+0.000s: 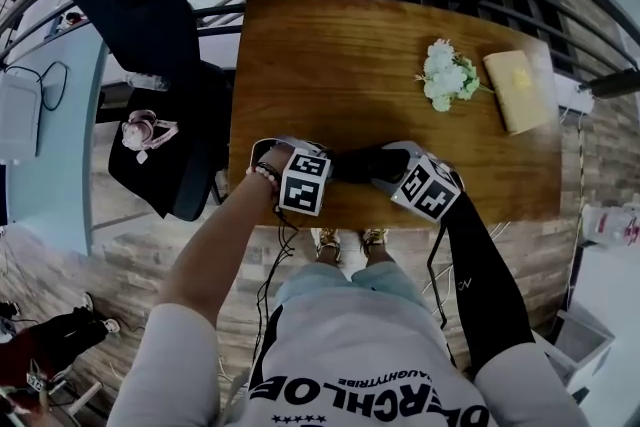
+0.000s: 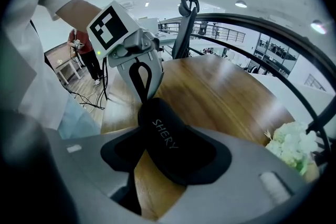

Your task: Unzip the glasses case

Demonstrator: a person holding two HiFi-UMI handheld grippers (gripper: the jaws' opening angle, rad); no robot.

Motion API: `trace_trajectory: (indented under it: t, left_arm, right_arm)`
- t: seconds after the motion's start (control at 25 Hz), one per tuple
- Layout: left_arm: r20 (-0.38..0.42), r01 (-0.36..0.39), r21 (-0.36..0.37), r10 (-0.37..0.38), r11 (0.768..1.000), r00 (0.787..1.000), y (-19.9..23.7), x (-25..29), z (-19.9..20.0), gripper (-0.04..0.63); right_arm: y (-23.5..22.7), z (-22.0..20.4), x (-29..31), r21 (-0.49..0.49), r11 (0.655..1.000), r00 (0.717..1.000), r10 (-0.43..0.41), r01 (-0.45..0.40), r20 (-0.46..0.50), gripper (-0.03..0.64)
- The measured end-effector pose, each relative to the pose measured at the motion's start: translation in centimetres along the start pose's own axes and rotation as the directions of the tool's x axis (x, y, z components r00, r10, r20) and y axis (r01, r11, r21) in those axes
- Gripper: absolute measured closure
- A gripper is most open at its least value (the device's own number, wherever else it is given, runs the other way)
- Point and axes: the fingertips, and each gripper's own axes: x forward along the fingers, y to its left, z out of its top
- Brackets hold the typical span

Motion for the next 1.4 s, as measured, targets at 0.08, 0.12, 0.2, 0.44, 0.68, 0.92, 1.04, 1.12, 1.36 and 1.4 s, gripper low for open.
trace_trajectory:
  t: [0.08,0.12,0.2,0.44,0.68,0.92,1.04,1.12,1.36,1.4]
  left_arm:
    - [0.020,-0.010,-0.056,0.011,0.998,1.000,0.0,0.0,0.2,0.485]
    - [0.032,-0.017,-0.089,0.020,0.996,0.999,-0.1,0.0,0.3,0.485]
    - [0.052,-0.035,-0.155,0.043,0.987,0.998,-0.2,0.0,0.5,0.485]
    - [0.032,-0.133,-0.326,0.151,0.936,0.988,0.2,0.3,0.2,0.485]
    - [0.062,-0.183,-0.589,0.270,0.787,0.961,1.8,-0.9,-0.1,0.485]
    - [0.072,-0.194,-0.640,0.309,0.744,0.948,2.5,-0.6,0.9,0.485]
    - [0.057,-0.213,-0.671,0.335,0.711,0.940,3.1,-0.7,0.7,0.485]
    - [0.058,-0.210,-0.700,0.348,0.682,0.936,3.3,-0.9,0.5,0.485]
    - [0.077,-0.194,-0.692,0.338,0.695,0.938,2.8,-1.4,1.0,0.485]
    - [0.076,-0.195,-0.687,0.336,0.700,0.939,2.8,-1.6,1.1,0.485]
  right_arm:
    - [0.0,0.0,0.0,0.016,1.000,1.000,-0.008,0.008,0.001,0.364]
    - [0.0,0.0,0.0,0.025,1.000,1.000,-0.014,0.014,-0.002,0.364]
    - [0.0,0.1,0.0,0.037,0.999,1.000,-0.030,0.030,-0.005,0.362]
    - [-0.1,0.3,0.1,0.081,0.994,0.997,-0.077,0.077,-0.009,0.360]
    - [-1.3,1.1,0.2,0.246,0.955,0.983,-0.181,0.168,0.033,0.362]
    - [-2.1,1.2,0.4,0.336,0.917,0.970,-0.241,0.215,0.038,0.360]
    - [-2.5,1.3,0.3,0.381,0.896,0.962,-0.268,0.229,0.051,0.360]
    - [-2.5,1.5,0.1,0.401,0.888,0.960,-0.273,0.227,0.062,0.360]
    - [-1.5,0.8,-1.1,0.225,0.961,0.986,-0.168,0.159,0.021,0.304]
    - [-1.4,0.8,-1.5,0.186,0.972,0.988,-0.152,0.146,0.019,0.308]
